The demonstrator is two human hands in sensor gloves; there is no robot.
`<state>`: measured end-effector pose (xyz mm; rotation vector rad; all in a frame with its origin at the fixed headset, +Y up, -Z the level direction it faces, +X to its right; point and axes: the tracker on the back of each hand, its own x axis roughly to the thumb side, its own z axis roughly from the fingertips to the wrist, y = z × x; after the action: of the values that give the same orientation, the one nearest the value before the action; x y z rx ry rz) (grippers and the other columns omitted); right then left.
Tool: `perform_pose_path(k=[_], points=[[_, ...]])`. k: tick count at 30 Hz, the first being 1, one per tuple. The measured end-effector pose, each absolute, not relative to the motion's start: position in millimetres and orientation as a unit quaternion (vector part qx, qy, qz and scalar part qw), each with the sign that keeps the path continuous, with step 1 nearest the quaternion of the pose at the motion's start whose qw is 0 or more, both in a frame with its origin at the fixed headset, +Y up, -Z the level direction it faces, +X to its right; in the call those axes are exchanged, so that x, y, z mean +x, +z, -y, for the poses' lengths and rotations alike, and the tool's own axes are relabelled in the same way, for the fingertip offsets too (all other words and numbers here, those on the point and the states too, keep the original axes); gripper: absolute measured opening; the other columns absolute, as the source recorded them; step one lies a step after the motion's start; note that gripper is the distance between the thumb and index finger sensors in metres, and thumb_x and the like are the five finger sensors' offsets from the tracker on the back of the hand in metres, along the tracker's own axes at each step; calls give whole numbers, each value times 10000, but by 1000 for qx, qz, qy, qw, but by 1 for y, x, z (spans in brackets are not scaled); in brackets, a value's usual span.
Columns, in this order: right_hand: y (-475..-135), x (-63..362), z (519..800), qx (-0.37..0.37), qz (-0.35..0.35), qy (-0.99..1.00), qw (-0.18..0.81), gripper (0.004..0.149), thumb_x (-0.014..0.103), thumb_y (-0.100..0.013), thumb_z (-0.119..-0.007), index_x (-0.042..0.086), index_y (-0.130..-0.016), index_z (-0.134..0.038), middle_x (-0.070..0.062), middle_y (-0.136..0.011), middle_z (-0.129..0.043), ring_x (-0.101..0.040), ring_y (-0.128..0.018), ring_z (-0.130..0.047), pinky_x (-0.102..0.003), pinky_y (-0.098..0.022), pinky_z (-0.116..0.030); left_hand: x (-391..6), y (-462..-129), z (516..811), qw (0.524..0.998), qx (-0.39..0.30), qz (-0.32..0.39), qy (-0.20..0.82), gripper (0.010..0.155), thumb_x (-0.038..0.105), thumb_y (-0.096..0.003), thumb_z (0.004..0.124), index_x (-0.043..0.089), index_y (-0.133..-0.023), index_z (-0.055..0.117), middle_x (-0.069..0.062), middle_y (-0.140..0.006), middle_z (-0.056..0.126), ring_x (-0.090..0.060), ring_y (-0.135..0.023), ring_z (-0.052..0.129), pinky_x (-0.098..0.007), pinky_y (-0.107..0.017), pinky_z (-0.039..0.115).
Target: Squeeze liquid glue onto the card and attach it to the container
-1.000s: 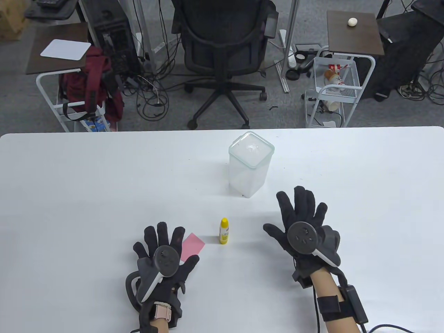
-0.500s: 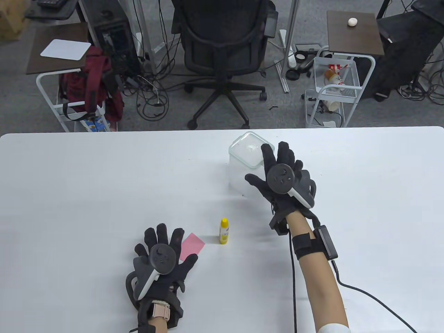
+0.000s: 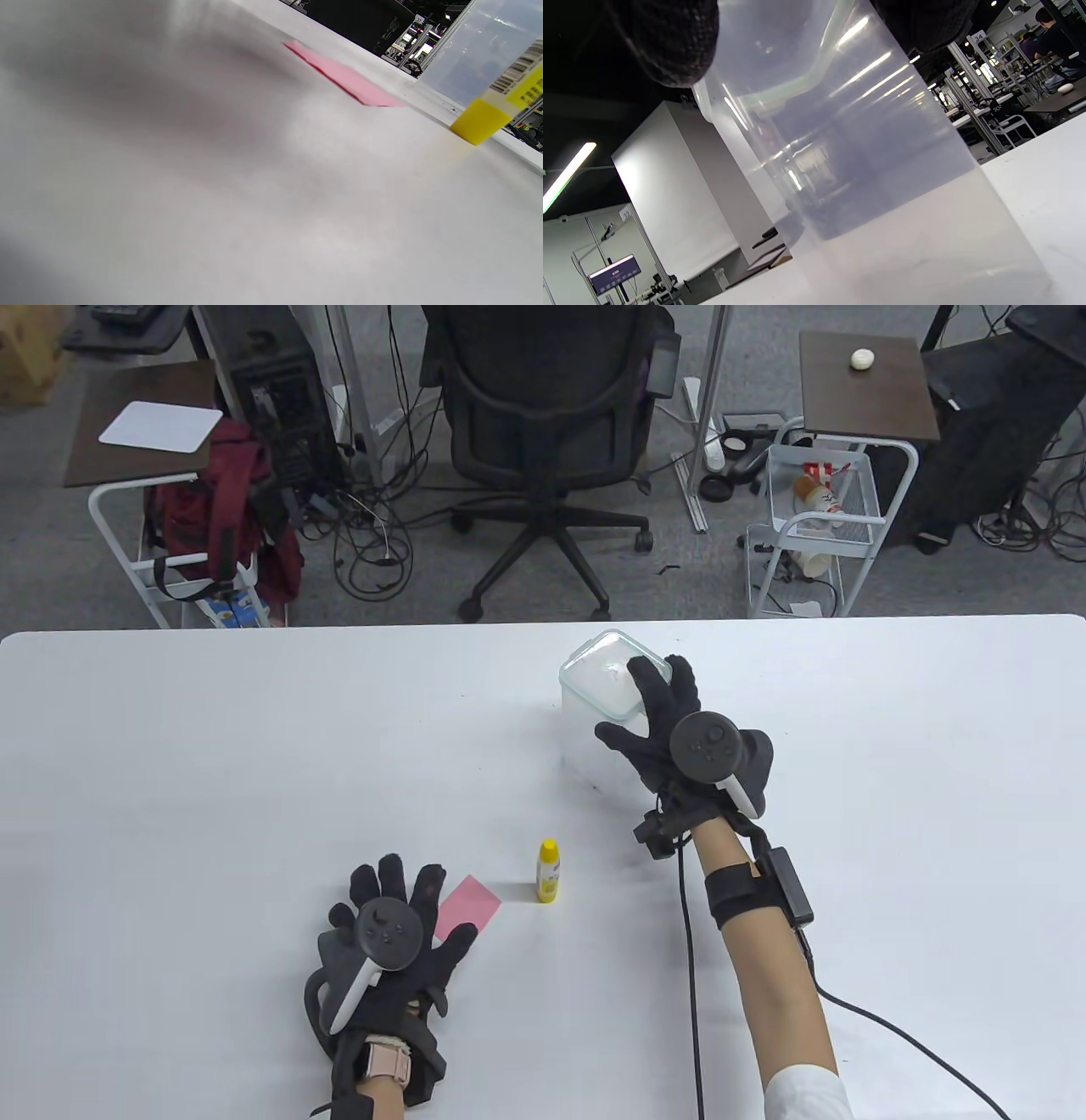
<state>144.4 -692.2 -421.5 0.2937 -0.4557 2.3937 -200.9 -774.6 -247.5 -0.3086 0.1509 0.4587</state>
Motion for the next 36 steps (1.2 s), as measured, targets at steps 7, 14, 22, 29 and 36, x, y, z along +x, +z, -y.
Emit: perform_pose_path(k=[7, 14, 22, 29, 36], points=[[-373, 154, 678, 157, 223, 906, 325, 871, 638, -490, -752, 154, -1149, -453, -427, -1105, -400, -571, -945, -687, -598, -705, -686, -201, -245, 773, 959, -145, -68, 232, 844, 787, -366, 538, 557, -1094, 178, 202, -1190, -96, -113, -1115, -161, -432, -802, -33], [-314, 162, 678, 162, 233, 908, 307, 870, 649, -495, -742, 137, -1146, -475, -438, -1090, -431, -574, -916, -715, -596, -682, -704, -199, -246, 774, 958, -142, -58, 243, 842, 783, -368, 540, 553, -1095, 184, 197, -1191, -93, -116, -1116, -155, -433, -804, -30], [-281, 164, 689, 163, 237, 915, 284, 867, 649, -494, -743, 135, -1143, -485, -440, -1087, -438, -575, -909, -722, -596, -677, -708, -193, -244, 774, 959, -142, -46, 242, 839, 778, -371, 543, 548, -1096, 190, 193, -1192, -85, -118, -1117, -147, -433, -806, -23], [-269, 164, 695, 164, 237, 915, 283, 867, 653, -496, -737, 137, -1144, -481, -436, -1089, -436, -571, -912, -717, -594, -680, -703, -191, -243, 774, 958, -138, -39, 247, 838, 776, -373, 544, 545, -1096, 190, 190, -1193, -80, -121, -1116, -145, -433, -806, -20], [-266, 166, 703, 170, 228, 917, 278, 865, 653, -522, -691, 140, -1159, -410, -444, -1101, -374, -579, -937, -669, -608, -697, -668, -190, -244, 775, 958, -140, -37, 247, 835, 774, -374, 545, 545, -1096, 193, 186, -1195, -76, -119, -1117, -144, -434, -806, -19]])
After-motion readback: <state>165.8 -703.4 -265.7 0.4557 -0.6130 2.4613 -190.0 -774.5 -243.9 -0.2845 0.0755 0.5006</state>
